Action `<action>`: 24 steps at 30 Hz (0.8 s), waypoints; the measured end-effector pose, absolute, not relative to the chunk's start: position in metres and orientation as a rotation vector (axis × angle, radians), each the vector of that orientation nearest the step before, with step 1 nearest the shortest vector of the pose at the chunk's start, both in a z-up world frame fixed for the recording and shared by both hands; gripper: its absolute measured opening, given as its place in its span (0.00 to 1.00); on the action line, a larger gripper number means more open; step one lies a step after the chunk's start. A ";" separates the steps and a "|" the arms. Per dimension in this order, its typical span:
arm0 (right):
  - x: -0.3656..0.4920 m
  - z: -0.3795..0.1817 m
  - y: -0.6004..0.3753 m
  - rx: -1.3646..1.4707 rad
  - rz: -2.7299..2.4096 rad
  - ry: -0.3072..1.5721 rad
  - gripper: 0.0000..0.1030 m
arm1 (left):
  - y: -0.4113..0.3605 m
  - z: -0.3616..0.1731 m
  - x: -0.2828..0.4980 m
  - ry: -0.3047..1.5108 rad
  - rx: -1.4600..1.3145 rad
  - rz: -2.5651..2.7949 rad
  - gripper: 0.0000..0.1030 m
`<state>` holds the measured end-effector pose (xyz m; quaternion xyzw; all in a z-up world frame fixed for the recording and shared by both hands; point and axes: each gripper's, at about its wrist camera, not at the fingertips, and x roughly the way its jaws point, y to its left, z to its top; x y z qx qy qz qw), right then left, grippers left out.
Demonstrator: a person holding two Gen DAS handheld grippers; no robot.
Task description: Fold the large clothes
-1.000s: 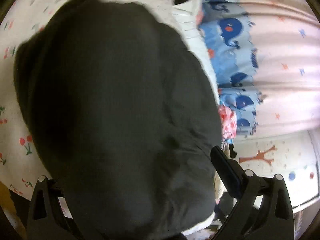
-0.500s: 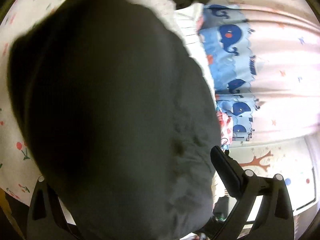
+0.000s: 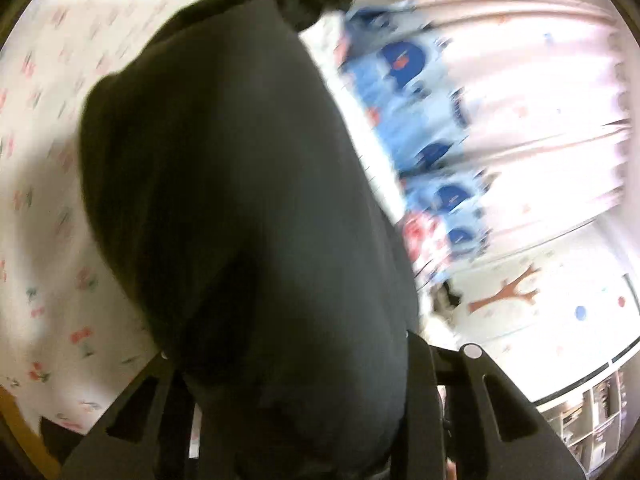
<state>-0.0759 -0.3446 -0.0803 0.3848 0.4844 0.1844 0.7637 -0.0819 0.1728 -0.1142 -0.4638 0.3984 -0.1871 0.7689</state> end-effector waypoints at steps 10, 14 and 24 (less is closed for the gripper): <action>-0.092 0.037 -0.351 0.519 0.063 0.640 0.70 | 0.162 -0.130 -0.078 0.872 -1.085 -0.325 0.75; -0.003 0.052 -0.244 0.229 0.212 0.750 0.75 | 0.155 -0.132 -0.078 0.858 -1.112 -0.289 0.75; 0.151 -0.093 -0.092 -0.162 0.125 1.078 0.86 | 0.137 -0.109 -0.078 0.806 -0.971 -0.364 0.49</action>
